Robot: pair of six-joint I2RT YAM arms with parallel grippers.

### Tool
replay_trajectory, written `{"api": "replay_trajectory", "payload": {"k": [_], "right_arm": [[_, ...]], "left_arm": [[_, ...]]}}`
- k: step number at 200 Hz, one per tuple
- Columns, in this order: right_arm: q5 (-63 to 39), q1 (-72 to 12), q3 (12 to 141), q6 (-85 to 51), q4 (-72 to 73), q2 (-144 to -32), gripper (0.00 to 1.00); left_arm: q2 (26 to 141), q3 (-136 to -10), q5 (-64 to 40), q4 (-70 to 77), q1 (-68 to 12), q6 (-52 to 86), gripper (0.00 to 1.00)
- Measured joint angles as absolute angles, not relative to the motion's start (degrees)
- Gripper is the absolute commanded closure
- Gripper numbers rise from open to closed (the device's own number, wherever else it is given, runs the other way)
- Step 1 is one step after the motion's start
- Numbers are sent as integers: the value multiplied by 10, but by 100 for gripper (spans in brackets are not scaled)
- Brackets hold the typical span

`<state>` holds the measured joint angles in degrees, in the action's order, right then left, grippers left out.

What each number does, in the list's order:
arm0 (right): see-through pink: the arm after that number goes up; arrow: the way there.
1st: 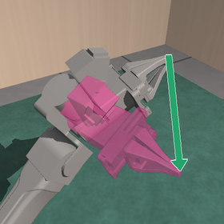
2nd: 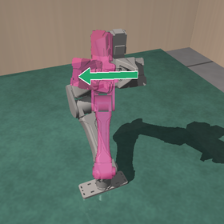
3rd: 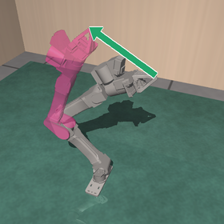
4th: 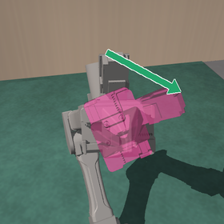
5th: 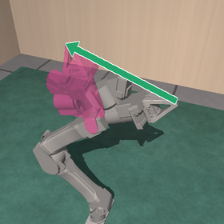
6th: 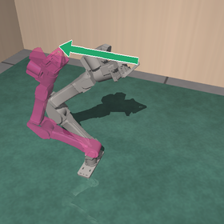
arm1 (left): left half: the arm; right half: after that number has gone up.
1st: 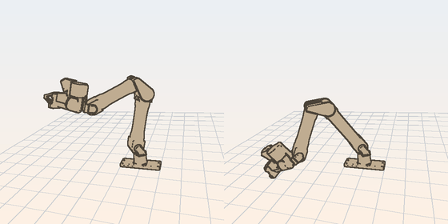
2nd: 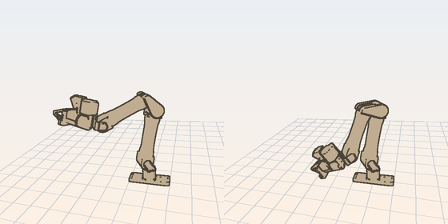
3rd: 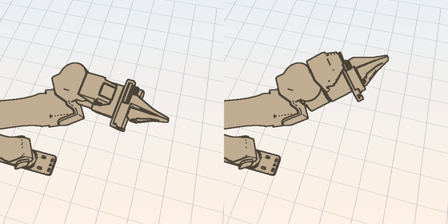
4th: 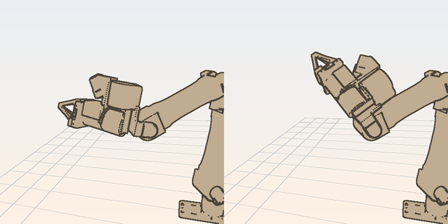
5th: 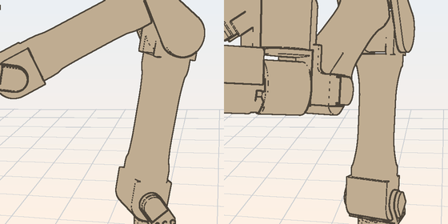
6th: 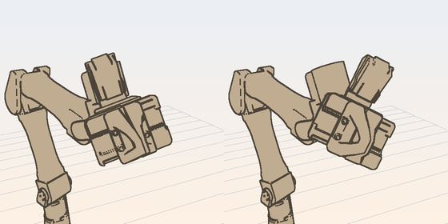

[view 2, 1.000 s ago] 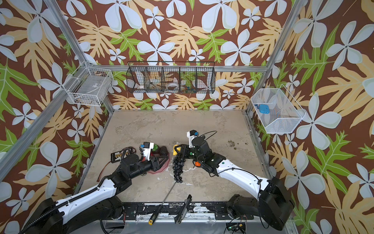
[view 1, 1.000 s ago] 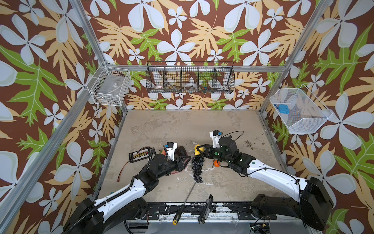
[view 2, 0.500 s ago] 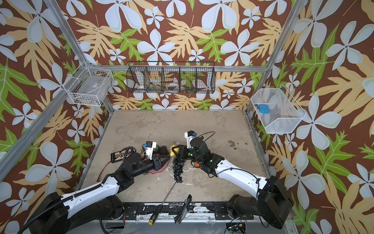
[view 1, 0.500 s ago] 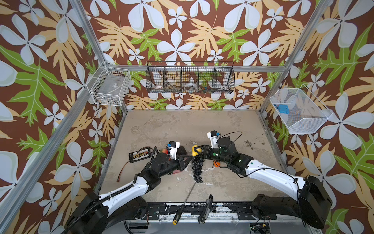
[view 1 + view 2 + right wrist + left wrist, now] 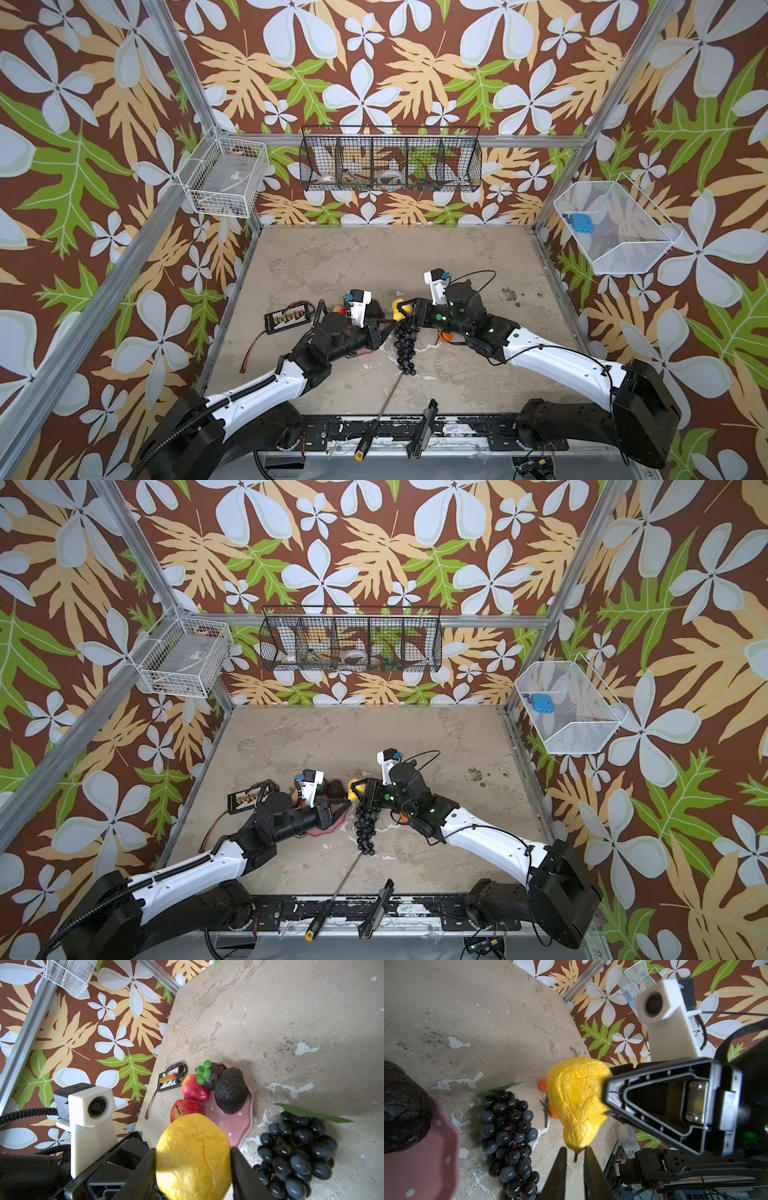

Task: Arrange fruit in a fruit bowl
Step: Place the fruit in the fruit bowl.

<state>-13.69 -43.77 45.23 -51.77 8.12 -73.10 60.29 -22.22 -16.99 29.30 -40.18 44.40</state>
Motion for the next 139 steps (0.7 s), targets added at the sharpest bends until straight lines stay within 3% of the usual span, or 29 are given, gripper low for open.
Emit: {"api": "replay_trajectory", "payload": {"k": [30,103,139], "right_arm": [[-133,-441,452,-518,81,-731,49],[-120,-446,452,-518,81,-731,48],[-119,-446,452,-517,82,-731,46]], "left_arm": [[604,-225,-170,289,-402,442,81],[602,-229,-170,280,-402,433,98],[599,-229,-169,276,-402,433,100]]}}
